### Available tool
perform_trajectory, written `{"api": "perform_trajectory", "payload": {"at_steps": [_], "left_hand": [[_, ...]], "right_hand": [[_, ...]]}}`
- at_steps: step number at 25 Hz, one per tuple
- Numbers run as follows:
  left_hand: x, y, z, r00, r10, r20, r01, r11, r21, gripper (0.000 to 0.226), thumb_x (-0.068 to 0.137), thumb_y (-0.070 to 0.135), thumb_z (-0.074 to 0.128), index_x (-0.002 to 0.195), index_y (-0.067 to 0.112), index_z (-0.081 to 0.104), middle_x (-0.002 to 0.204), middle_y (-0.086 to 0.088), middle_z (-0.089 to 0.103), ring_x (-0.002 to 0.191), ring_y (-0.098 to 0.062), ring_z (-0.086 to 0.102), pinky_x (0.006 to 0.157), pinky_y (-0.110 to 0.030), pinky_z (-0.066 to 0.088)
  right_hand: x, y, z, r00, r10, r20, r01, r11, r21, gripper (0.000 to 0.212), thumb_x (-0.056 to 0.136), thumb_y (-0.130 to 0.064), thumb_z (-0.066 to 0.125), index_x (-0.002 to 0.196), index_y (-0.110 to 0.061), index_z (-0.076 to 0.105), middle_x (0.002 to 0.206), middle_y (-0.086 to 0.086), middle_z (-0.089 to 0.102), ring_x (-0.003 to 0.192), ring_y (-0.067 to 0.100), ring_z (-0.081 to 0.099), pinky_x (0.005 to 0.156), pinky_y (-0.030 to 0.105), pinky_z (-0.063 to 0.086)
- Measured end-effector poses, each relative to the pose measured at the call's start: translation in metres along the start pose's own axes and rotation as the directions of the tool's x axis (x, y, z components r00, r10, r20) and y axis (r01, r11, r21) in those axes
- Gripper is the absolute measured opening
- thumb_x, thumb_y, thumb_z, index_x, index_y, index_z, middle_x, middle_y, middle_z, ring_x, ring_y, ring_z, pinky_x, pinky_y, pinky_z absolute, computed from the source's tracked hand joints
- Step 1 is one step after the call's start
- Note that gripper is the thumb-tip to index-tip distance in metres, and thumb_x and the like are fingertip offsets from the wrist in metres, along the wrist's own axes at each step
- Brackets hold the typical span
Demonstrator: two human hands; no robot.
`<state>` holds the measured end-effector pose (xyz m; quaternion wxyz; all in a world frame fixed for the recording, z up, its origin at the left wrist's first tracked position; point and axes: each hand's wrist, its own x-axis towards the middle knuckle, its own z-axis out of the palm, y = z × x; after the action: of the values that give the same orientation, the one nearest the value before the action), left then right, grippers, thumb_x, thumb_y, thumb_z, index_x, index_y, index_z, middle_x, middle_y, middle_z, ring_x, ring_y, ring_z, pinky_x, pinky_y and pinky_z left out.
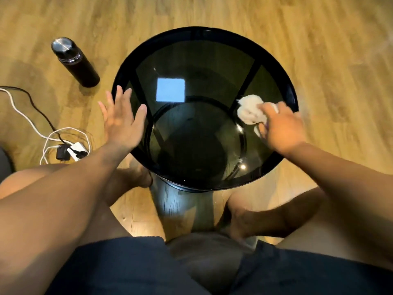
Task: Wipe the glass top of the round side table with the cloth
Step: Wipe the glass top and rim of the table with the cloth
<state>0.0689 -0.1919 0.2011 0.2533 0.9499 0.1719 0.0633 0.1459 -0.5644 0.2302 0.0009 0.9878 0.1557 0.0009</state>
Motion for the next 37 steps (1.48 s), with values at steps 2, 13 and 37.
{"api": "perform_trajectory", "payload": {"at_steps": [2, 13, 37], "left_hand": [[0.002, 0.000, 0.000, 1.000, -0.002, -0.003, 0.002, 1.000, 0.003, 0.060, 0.101, 0.044, 0.032, 0.154, 0.016, 0.025, 0.166, -0.010, 0.014, 0.154, -0.031, -0.002, 0.122, -0.049, -0.010], [0.002, -0.004, 0.001, 0.999, -0.002, -0.053, -0.003, 0.995, -0.099, 0.060, 0.101, 0.044, 0.031, 0.153, 0.015, 0.025, 0.165, -0.012, 0.017, 0.154, -0.032, 0.004, 0.123, -0.051, -0.004], [-0.102, 0.111, -0.060, 0.841, -0.085, 0.534, 0.491, 0.536, -0.687, 0.034, 0.073, 0.034, 0.077, 0.105, 0.025, 0.071, 0.100, -0.006, 0.077, 0.098, -0.029, 0.072, 0.092, -0.054, 0.055]], "right_hand": [[0.024, 0.053, -0.006, 0.969, 0.247, 0.018, -0.247, 0.969, -0.022, 0.049, 0.092, -0.034, 0.051, 0.138, -0.021, 0.039, 0.120, 0.026, 0.049, 0.102, 0.047, 0.053, 0.091, 0.051, 0.040], [-0.106, -0.059, -0.019, 0.947, 0.264, 0.184, -0.260, 0.964, -0.046, 0.046, 0.092, -0.037, 0.039, 0.124, -0.004, 0.036, 0.068, 0.006, 0.045, 0.053, 0.022, 0.046, 0.047, 0.023, 0.024], [-0.077, -0.127, -0.076, 0.894, -0.046, 0.446, -0.445, -0.209, 0.871, 0.034, 0.100, -0.039, 0.052, 0.123, -0.016, 0.060, 0.119, 0.010, 0.070, 0.111, 0.026, 0.067, 0.099, 0.046, 0.050]]}}
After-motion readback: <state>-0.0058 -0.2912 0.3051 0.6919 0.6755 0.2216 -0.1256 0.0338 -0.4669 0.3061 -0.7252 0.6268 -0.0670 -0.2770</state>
